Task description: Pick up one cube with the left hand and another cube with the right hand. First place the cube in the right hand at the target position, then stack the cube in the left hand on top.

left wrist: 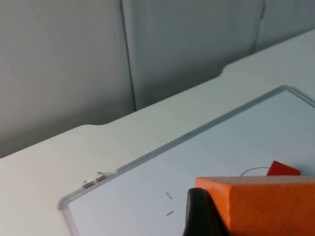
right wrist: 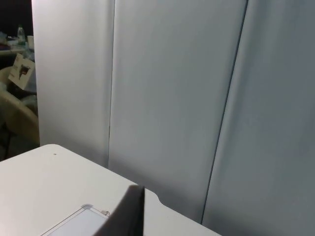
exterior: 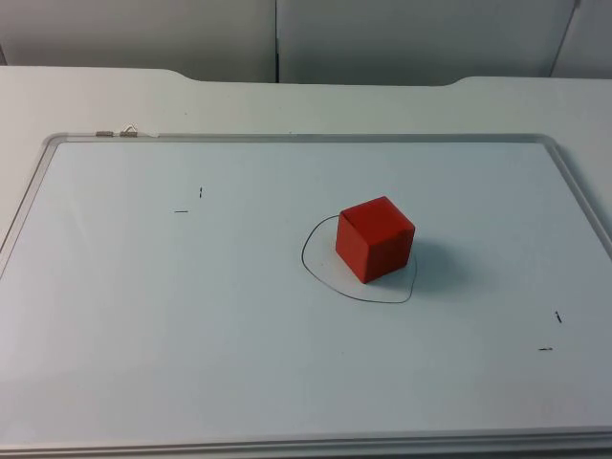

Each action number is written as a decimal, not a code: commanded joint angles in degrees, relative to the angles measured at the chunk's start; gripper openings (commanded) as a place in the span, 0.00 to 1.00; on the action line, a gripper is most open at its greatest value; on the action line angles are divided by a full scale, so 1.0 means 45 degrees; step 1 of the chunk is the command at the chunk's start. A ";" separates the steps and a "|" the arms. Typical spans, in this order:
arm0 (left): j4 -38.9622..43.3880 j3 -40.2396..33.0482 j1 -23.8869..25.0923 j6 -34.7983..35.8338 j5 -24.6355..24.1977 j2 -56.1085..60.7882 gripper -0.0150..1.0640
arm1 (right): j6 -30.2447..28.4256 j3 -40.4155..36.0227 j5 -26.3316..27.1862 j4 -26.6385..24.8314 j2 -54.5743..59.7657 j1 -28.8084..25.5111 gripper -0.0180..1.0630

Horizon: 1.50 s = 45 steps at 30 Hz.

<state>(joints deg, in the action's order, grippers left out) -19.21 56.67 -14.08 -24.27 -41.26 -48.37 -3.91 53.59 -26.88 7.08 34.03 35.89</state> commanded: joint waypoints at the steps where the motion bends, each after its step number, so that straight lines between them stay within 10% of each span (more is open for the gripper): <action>1: -0.1289 0.0617 -0.0078 -0.1116 0.0160 -0.1362 0.01 | 0.0005 -0.0062 0.0035 0.0017 -0.0010 0.0007 0.99; 9: -0.3016 0.1536 -0.0258 -0.2288 0.0198 -0.4783 0.01 | 0.0005 -0.0062 -0.0003 0.0017 -0.0010 0.0007 0.99; 21: -0.2916 0.1902 -0.4092 -0.2288 0.3635 -0.9279 0.01 | 0.0005 -0.0062 -0.0003 0.0017 -0.0010 0.0007 0.99; 45: -0.2469 0.6431 -0.4793 -0.2136 0.2551 -1.5311 0.01 | 0.0005 -0.0062 -0.0054 0.0017 -0.0010 0.0007 0.99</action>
<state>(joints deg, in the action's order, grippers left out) -30.49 85.01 -35.32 -34.36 -29.45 -116.78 -3.78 53.59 -27.11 7.08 34.03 35.89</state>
